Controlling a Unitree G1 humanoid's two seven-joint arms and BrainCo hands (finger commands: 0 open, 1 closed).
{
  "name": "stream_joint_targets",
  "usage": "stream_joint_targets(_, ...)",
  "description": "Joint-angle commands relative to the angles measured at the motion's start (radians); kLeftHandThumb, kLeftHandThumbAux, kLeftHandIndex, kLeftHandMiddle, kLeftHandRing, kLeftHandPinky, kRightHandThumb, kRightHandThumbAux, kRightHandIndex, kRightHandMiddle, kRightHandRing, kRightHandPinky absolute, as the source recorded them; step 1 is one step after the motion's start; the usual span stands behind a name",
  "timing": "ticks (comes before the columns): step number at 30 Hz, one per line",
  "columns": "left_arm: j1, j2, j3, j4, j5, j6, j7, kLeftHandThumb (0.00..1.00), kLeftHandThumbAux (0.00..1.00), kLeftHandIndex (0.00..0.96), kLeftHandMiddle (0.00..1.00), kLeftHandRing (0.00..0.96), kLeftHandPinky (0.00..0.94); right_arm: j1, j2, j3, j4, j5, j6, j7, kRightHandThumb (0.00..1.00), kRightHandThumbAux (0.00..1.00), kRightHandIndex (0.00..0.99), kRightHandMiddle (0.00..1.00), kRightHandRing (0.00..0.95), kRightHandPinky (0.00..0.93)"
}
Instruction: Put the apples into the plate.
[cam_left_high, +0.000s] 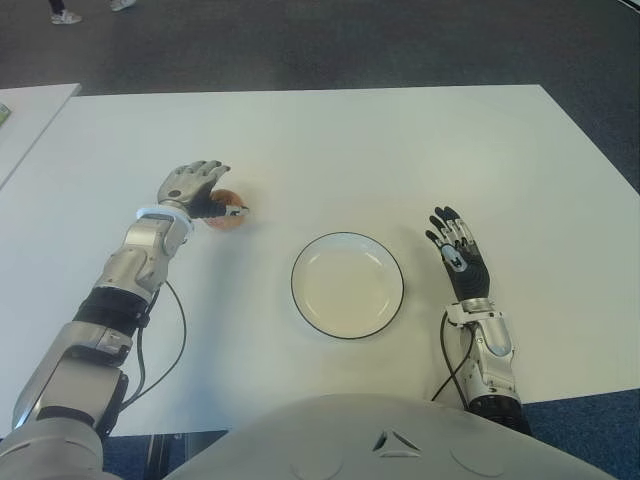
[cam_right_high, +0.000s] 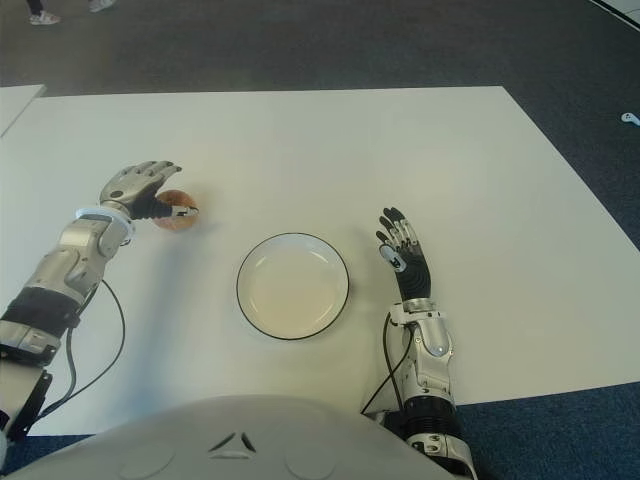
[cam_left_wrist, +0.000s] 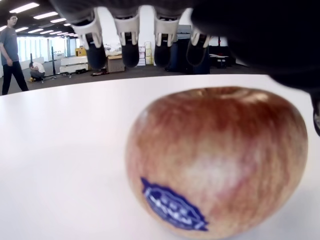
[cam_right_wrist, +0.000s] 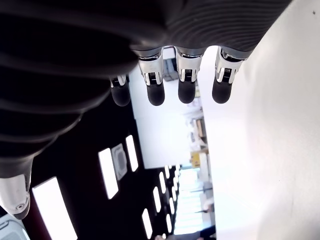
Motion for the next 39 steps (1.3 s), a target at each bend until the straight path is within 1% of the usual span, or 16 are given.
stream_joint_targets(1,0.013,-0.016,-0.020,0.025,-0.005,0.014,0.012,0.291,0.304,0.004,0.000,0.000,0.041,0.067,0.014,-0.016,0.095,0.009,0.063,-0.013,0.114,0.511,0.058,0.010,0.000,0.000)
stream_joint_targets(28,0.017,-0.036,-0.080,0.146,-0.006,0.014,0.095,0.300,0.316,0.008,0.000,0.000,0.044,0.040,0.011,-0.045,0.105,0.051,0.095,0.010,0.108,0.436,0.067,0.050,0.006,0.000)
stream_joint_targets(39,0.036,-0.038,-0.094,0.139,-0.014,0.048,0.094,0.307,0.321,0.003,0.000,0.000,0.033,0.041,0.010,-0.053,0.082,0.059,0.112,0.010,0.109,0.450,0.071,0.058,0.009,0.000)
